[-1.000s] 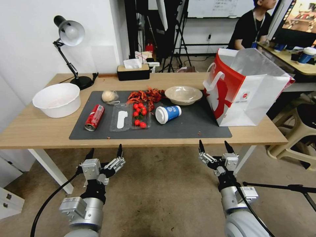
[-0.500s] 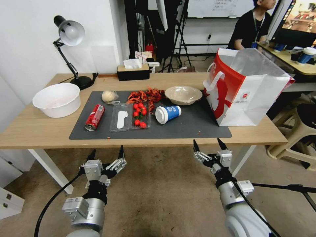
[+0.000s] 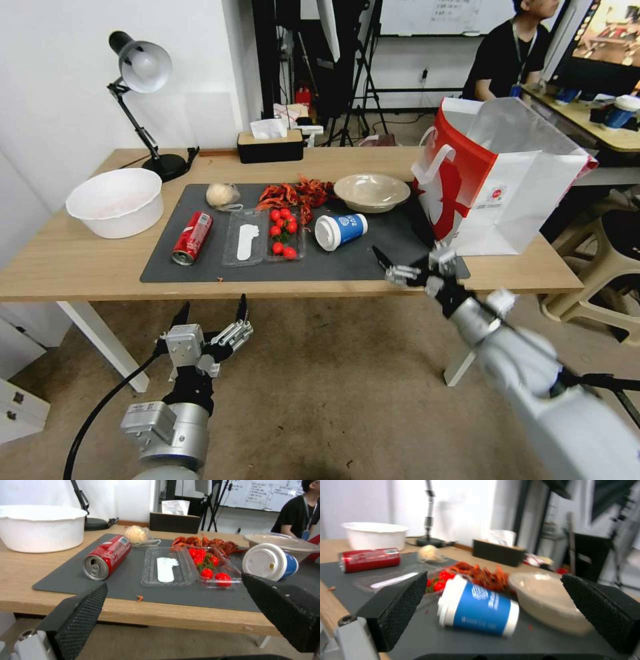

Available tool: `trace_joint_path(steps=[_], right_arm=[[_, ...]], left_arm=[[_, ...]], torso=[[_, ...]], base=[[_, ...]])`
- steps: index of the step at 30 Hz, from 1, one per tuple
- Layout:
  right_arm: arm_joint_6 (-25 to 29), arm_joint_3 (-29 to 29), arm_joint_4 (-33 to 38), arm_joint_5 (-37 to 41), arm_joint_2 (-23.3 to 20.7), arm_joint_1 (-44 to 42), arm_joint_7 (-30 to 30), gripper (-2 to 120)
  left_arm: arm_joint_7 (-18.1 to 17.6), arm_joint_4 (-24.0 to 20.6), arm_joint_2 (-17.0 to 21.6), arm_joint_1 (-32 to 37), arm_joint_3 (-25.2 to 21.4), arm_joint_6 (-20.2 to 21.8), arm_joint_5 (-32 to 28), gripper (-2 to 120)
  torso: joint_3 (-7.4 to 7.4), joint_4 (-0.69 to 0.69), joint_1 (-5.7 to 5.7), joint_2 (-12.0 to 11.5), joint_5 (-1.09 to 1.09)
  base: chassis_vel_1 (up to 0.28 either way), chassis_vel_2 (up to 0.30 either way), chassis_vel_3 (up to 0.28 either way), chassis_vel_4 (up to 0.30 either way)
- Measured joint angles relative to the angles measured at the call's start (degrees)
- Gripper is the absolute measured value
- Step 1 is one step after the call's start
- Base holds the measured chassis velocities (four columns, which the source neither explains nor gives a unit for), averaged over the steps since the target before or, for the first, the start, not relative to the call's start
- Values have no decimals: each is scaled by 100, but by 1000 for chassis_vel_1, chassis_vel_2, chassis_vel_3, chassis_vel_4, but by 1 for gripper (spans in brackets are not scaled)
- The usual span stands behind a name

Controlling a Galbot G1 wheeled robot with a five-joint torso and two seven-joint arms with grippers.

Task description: Pick up the trash from the table and place it into the takeout bag.

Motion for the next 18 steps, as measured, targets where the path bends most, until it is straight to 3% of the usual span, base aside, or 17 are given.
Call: trace_joint_path(steps=[2,4,7,18], right_arm=[[-81,-320,-608,52,-210,857,-827,100],[-72,-406,-729,34,-236,1013,-969,100],[23,-920,-1325,-192,-380,1976,-1774,100],[344,-2297,-2594,-916,-247,3671,-2865,100]], left_arm=[[-5,3,0,-20,2,-2,0,100],[-7,4,0,-22,2,-2,0,100],[-9,11,0,-36,6,-2,3,100],[-23,19,0,-62,-65,-2,-12,100]], torso=[[0,-1,0,0,1],[1,-1,0,0,2],[0,0,0,0,-1],[0,-2,0,1,2]], base=[[0,0,0,0],[0,0,0,0],[0,0,0,0],[0,0,0,0]])
